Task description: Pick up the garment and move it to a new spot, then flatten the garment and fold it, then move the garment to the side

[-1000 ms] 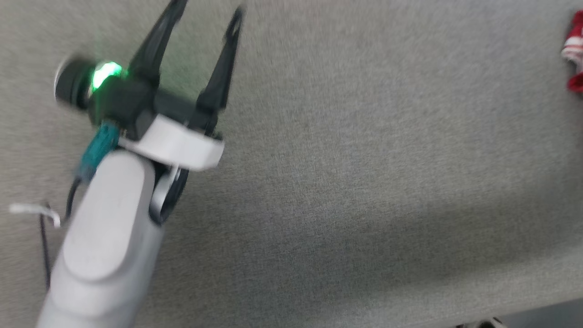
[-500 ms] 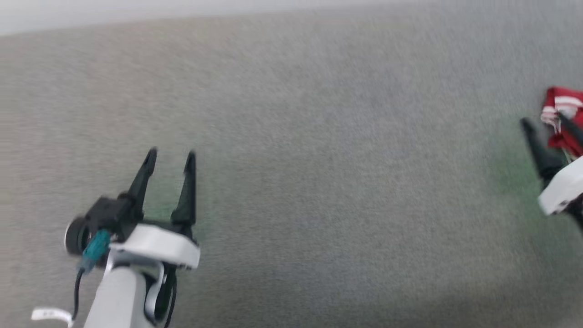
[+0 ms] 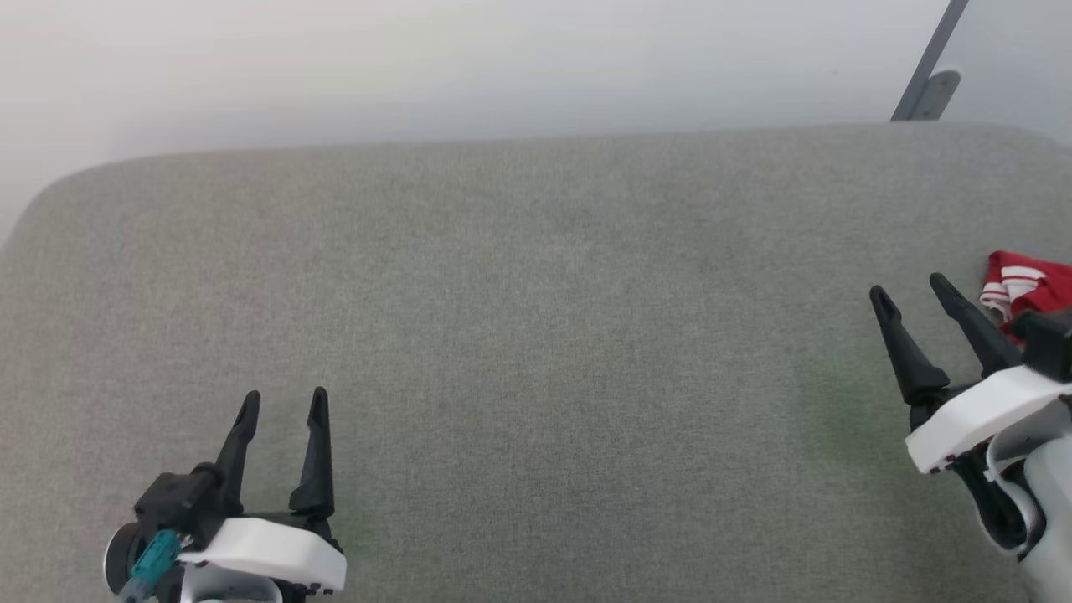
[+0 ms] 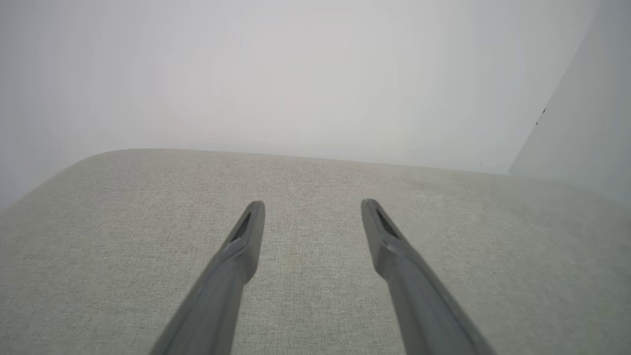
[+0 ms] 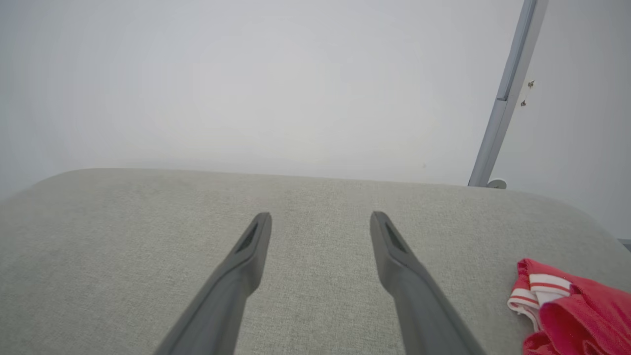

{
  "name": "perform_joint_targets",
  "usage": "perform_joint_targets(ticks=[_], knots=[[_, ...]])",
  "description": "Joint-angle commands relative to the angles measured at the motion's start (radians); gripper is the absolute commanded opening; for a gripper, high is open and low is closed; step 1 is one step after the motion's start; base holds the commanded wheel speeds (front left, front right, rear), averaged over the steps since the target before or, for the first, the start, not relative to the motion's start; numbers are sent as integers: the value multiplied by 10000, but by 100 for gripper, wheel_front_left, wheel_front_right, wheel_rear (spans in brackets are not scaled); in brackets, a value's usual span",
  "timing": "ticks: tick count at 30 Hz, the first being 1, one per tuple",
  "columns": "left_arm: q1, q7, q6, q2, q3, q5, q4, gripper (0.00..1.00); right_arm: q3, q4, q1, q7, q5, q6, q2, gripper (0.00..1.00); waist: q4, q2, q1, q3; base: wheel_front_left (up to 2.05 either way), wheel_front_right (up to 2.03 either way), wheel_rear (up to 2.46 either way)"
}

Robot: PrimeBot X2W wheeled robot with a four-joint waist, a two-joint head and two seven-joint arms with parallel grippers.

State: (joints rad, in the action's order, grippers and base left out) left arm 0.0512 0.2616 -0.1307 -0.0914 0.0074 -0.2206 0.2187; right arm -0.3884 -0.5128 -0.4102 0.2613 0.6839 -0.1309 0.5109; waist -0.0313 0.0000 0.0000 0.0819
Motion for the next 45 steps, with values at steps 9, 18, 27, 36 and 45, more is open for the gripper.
perform_joint_targets(ticks=[9,18,27,36,45], knots=[[-809,43,11,147,339,-148,-607,100,1489,1530,1531,40,-1253,5,-746,100,-190,0,0,-588,0,0,0],[-1582,43,10,140,570,92,-1355,100,2554,2418,2784,26,-1722,4,-1015,100,-157,0,0,-750,0,0,0],[-1979,43,10,148,655,188,-1761,100,3499,3429,3809,-420,-1935,4,-1211,100,19,0,0,-741,0,0,0],[-1918,43,10,118,593,268,-1726,100,3713,3874,4008,-728,-2053,4,-1430,100,-20,0,0,-777,0,0,0],[-1868,43,10,37,498,170,-1625,100,3802,4062,4169,-833,-2107,4,-1545,100,-14,0,0,-752,0,0,0]])
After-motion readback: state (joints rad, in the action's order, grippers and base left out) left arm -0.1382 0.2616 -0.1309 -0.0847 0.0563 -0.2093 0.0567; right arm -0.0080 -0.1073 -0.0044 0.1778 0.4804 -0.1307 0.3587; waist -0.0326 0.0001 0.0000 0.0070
